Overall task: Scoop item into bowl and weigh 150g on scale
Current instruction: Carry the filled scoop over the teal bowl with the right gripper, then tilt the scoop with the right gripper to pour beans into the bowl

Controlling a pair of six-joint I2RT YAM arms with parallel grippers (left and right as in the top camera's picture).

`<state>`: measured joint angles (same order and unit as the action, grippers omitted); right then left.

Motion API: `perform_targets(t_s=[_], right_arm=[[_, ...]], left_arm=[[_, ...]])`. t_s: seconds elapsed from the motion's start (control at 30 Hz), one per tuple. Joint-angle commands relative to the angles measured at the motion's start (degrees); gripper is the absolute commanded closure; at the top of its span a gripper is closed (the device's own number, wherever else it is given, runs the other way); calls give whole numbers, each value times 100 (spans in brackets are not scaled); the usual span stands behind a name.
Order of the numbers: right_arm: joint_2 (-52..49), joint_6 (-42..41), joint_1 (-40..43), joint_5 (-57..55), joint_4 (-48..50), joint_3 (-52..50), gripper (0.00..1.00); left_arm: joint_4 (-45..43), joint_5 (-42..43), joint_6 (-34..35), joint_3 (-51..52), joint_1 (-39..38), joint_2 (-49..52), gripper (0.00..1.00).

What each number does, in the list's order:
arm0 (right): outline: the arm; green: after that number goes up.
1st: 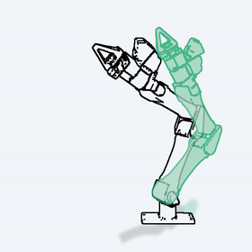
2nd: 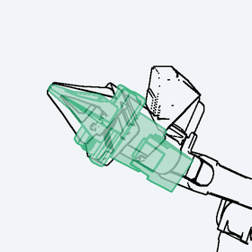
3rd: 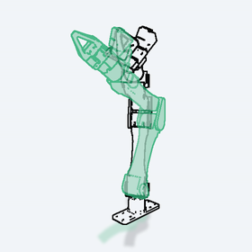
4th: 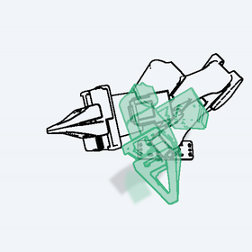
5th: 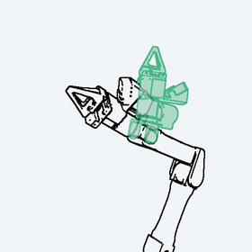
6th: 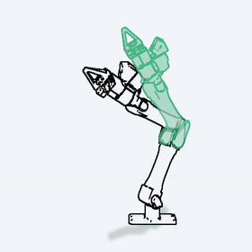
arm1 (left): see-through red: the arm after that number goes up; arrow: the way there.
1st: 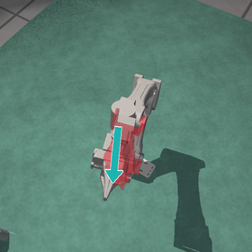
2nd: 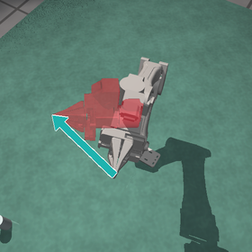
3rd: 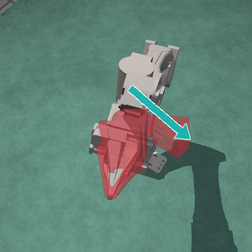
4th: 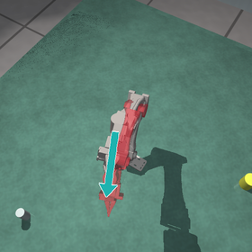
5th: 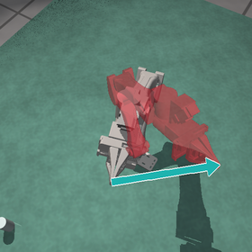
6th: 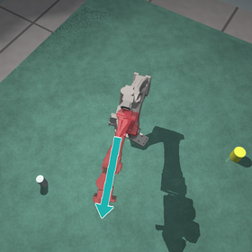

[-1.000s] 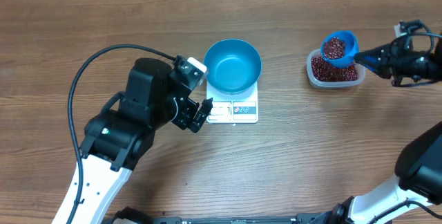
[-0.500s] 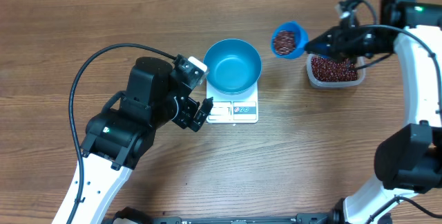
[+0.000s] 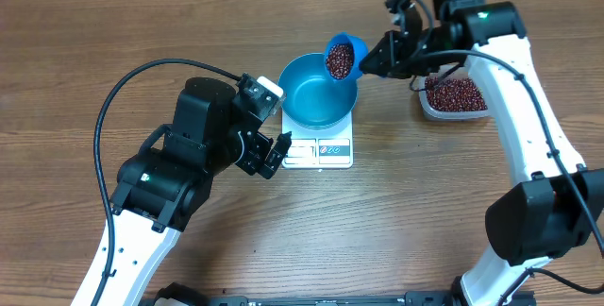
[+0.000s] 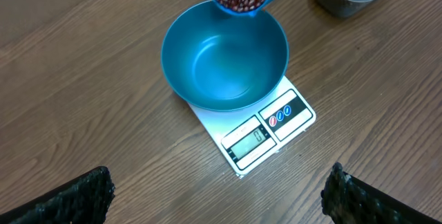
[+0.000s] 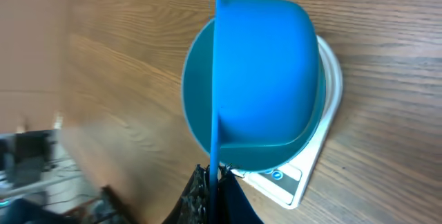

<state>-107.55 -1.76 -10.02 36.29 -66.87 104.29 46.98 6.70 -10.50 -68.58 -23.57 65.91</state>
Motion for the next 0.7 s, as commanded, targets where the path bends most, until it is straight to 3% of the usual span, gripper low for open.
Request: perform_targets(t_s=[0.0, 0.67], right_arm=[[15, -254, -315, -920, 144, 197, 96], [15, -448, -1552, -3117, 321, 195, 96]], left_arm=[[-57, 61, 39, -20, 31, -2, 0], [-55, 61, 39, -20, 31, -2, 0]])
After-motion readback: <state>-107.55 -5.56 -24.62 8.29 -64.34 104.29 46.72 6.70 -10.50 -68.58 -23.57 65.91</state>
